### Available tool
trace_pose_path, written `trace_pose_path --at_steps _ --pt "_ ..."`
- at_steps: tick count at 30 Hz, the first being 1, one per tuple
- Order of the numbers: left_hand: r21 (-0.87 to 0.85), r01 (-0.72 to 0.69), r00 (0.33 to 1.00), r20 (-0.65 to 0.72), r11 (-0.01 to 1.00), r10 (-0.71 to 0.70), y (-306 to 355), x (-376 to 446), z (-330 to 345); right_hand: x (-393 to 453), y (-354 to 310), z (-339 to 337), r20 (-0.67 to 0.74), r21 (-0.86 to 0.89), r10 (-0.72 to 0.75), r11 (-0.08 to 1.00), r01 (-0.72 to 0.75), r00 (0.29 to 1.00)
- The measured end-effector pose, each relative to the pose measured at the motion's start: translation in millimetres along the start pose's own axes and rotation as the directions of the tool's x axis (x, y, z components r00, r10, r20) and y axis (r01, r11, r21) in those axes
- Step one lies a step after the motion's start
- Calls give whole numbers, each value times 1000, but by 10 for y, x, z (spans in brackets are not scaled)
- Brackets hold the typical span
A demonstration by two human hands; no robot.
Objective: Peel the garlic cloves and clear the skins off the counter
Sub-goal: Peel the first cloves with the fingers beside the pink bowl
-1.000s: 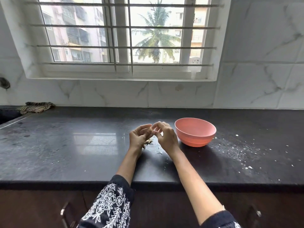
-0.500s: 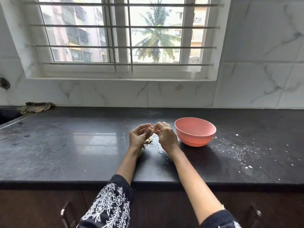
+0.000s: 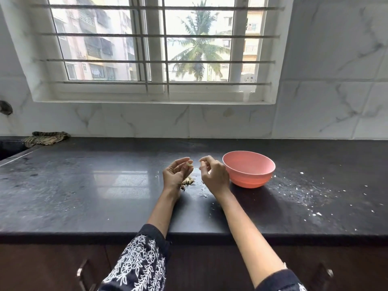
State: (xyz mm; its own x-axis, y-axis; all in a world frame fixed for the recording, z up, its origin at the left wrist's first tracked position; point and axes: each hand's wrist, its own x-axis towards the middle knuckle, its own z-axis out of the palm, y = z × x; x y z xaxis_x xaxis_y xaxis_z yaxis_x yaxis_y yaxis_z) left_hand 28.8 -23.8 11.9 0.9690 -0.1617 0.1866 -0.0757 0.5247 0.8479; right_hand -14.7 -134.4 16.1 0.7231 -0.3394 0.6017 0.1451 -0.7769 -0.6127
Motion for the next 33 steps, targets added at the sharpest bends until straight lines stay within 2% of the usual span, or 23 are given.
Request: trace_pose_path --at_steps 3,5,8,21,33 --pt "23 -16 1000 13 1000 16 -4 -6 -5 -6 5 2 -8 -45 -64 997 63 998" --pt "62 -35 999 27 997 34 -10 -11 -13 -13 0 7 -10 3 -117 993 117 993" --pt "98 -45 998 42 994 41 -15 -14 -22 -18 -8 13 59 33 -158 987 157 986" --pt "193 -107 992 82 975 93 -35 -12 -37 -9 1 -20 117 -25 -132 990 135 984" --pt "265 -101 988 143 959 64 -56 -21 -54 -24 -39 -76 173 -105 -63 991 82 983"
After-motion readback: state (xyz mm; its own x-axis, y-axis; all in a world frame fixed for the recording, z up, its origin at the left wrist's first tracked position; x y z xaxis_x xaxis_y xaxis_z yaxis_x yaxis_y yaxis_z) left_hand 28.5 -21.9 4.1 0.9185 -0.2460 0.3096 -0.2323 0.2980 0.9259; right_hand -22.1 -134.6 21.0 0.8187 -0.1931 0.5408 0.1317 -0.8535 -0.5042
